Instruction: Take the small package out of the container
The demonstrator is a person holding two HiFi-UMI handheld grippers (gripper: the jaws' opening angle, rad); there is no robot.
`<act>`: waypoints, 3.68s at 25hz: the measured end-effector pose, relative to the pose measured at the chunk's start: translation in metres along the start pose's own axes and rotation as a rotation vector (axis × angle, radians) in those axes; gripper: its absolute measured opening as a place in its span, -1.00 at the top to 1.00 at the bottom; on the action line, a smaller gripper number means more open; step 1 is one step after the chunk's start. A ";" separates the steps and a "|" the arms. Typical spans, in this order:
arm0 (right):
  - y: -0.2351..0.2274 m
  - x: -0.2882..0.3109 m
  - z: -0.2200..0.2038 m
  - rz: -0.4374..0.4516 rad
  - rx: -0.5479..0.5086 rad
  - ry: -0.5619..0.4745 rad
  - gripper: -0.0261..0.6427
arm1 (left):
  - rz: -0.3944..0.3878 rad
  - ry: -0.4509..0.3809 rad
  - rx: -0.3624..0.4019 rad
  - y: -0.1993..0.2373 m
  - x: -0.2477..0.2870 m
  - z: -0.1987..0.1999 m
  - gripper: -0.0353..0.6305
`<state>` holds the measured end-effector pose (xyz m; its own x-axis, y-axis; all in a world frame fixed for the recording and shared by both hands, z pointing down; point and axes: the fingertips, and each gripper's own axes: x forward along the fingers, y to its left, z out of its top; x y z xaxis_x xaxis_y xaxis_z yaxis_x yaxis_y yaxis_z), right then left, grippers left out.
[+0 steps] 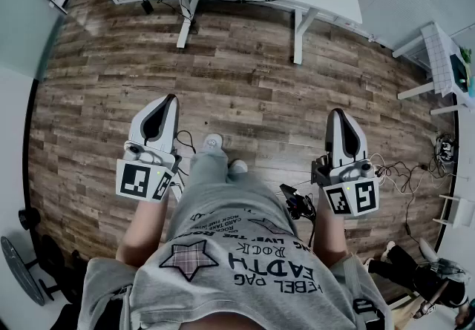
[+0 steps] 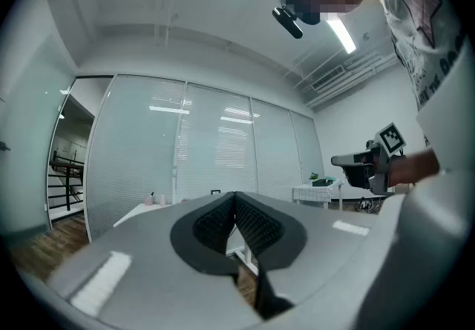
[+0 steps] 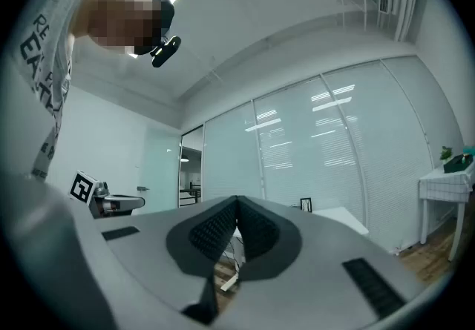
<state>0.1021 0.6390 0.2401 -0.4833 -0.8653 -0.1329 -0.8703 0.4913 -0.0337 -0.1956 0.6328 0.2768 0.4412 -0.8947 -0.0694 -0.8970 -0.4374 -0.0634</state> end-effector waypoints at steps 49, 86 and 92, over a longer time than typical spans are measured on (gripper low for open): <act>-0.071 0.100 -0.016 0.015 0.071 0.036 0.88 | -0.080 0.029 -0.045 0.010 0.159 -0.024 0.86; -0.179 0.354 -0.048 -0.069 0.105 0.038 0.88 | -0.180 0.057 -0.049 0.171 0.404 -0.057 0.86; -0.190 0.387 -0.056 -0.016 0.126 0.036 0.88 | -0.145 0.067 -0.055 0.184 0.422 -0.064 0.86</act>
<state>0.0752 0.2047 0.2505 -0.4741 -0.8752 -0.0957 -0.8605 0.4837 -0.1601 -0.1764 0.1688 0.2994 0.5649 -0.8251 0.0034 -0.8250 -0.5649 -0.0132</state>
